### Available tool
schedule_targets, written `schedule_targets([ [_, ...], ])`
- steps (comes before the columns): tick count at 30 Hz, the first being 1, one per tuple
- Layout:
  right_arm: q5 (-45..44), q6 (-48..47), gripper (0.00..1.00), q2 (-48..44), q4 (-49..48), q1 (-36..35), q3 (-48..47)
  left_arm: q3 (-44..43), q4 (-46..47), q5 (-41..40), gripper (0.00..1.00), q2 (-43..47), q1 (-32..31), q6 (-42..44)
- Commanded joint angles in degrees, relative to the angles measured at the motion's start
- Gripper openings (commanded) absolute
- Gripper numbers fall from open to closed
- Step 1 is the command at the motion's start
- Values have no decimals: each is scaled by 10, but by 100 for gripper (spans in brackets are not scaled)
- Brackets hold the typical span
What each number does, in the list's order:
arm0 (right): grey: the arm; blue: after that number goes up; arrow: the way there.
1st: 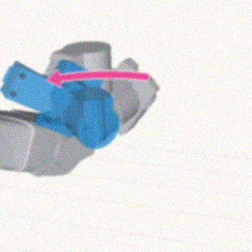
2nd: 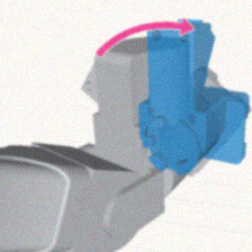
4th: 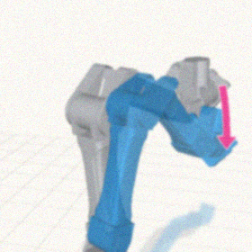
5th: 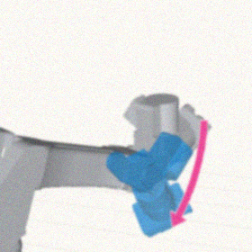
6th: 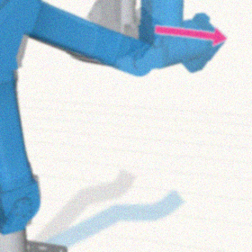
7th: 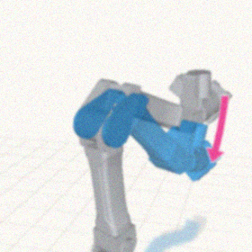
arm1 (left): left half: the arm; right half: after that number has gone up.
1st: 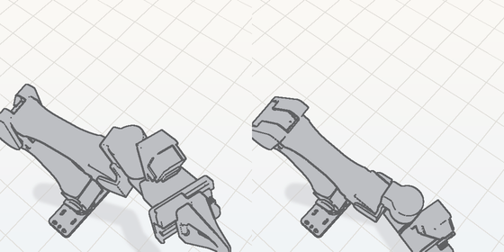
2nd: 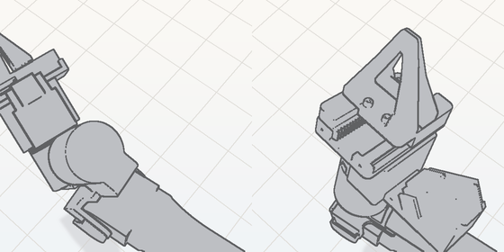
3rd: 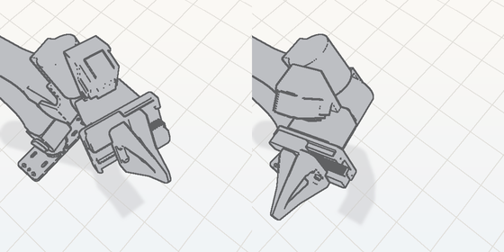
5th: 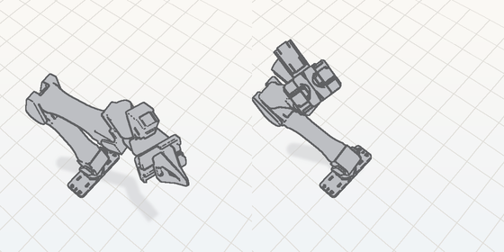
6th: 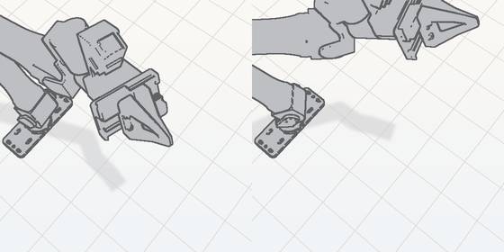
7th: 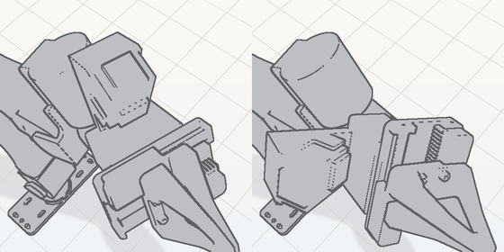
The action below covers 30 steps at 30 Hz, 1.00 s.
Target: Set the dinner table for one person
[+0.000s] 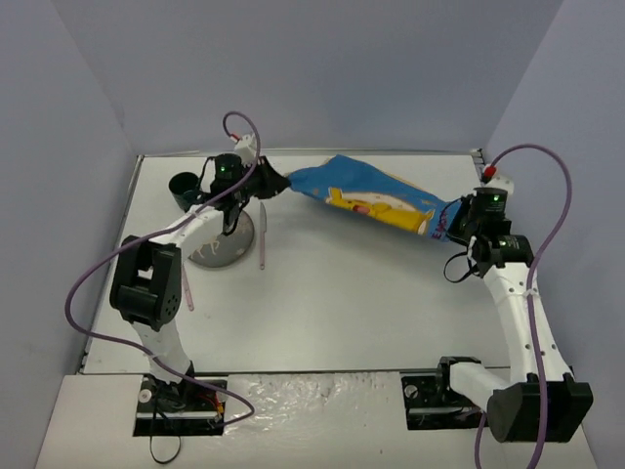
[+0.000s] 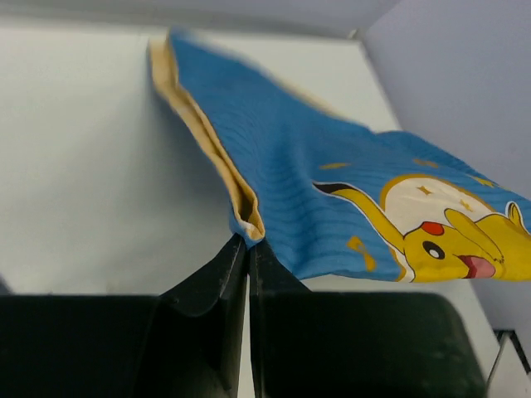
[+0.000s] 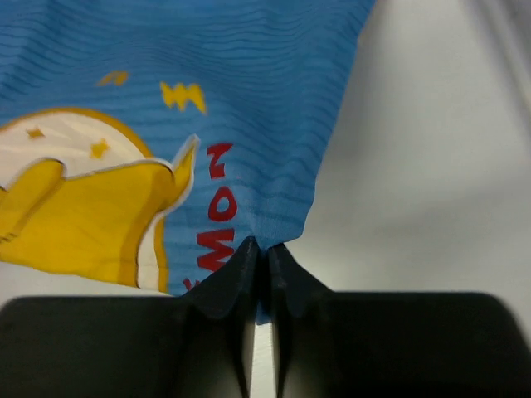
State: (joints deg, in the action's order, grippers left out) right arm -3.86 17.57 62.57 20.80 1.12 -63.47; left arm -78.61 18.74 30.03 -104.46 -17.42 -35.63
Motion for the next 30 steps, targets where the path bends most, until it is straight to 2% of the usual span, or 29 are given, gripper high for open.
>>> schedule_targets([
  [1, 79, 81, 11, -28, -26, -9, 144, 148, 69, -2, 0, 22, 4, 2],
  [2, 79, 97, 11, -28, -26, -26, 147, 150, 69, -3, 0, 23, 4, 2],
  [5, 69, 145, 32, -32, -4, -55, 203, 211, 13, -28, 5, 37, 4, 0],
  [8, 54, 171, 51, -31, 21, -67, 210, 209, -72, -80, 17, 64, 4, 12],
  [10, 42, 178, 65, -26, 46, -68, 203, 188, -144, -130, 38, 86, 4, 21],
  [12, 12, 176, 74, -19, 59, -68, 189, 171, -207, -162, 55, 100, 4, 29],
  [14, -7, 164, 77, -3, 58, -68, 176, 148, -238, -173, 67, 109, 2, 35],
  [16, -19, 145, 78, 28, 50, -67, 151, 120, -264, -179, 74, 116, -3, 42],
  [22, -33, 104, 76, 159, -8, -46, 28, 18, -311, -247, 74, 91, -69, 99],
  [30, -36, 63, 72, 339, -86, -14, -104, -67, -296, -276, 50, -51, -119, 112],
])
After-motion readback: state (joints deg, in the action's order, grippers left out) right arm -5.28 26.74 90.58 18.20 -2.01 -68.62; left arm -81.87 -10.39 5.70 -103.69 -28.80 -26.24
